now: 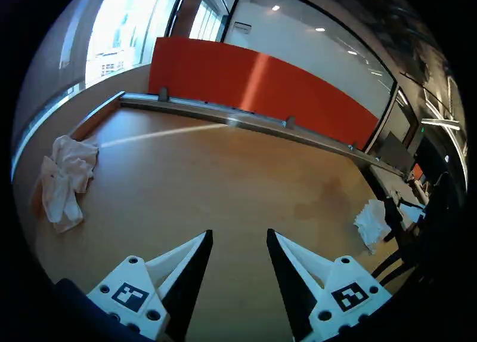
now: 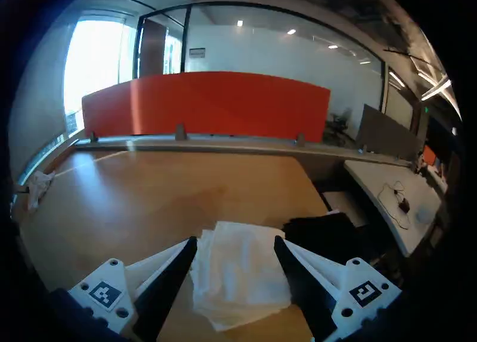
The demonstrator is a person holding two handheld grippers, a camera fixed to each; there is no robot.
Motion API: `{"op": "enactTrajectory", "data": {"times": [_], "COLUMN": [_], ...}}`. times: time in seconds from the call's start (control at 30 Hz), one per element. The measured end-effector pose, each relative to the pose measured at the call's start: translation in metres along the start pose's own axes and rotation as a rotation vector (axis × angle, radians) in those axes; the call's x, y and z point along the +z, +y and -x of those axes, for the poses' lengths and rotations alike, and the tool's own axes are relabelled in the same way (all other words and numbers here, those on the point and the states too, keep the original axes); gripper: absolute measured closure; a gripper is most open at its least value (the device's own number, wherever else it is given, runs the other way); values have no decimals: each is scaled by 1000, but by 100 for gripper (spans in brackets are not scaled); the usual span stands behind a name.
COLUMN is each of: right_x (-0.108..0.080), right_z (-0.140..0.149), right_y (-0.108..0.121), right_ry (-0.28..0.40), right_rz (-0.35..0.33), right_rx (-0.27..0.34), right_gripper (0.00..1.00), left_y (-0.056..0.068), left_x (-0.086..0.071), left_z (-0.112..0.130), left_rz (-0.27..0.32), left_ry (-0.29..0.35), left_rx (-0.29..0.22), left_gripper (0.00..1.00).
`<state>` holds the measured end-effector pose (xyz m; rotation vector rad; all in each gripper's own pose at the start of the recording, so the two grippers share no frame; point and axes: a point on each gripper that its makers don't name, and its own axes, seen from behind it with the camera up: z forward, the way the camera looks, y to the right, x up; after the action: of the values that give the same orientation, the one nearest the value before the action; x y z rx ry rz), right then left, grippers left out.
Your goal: Fold towel
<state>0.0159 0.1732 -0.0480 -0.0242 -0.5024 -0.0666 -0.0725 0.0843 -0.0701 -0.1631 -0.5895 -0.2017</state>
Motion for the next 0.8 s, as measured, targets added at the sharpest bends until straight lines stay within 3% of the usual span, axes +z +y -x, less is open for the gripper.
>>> {"op": "enactTrajectory", "data": {"times": [0.37,0.8], "right_x": [-5,-18], "right_z": [-45,-88], "right_y": [-20,-50], "right_ry": [148,287], "right_rz": [21,33], "right_rx": [35,14], "right_gripper": [0,0], "left_y": [-3,-9], "left_x": [3,-5], "left_z": [-46,-95], "left_rz": [-21,-71], "left_ry": [169,376], "left_rx": [50,113], "left_gripper": [34,34]}}
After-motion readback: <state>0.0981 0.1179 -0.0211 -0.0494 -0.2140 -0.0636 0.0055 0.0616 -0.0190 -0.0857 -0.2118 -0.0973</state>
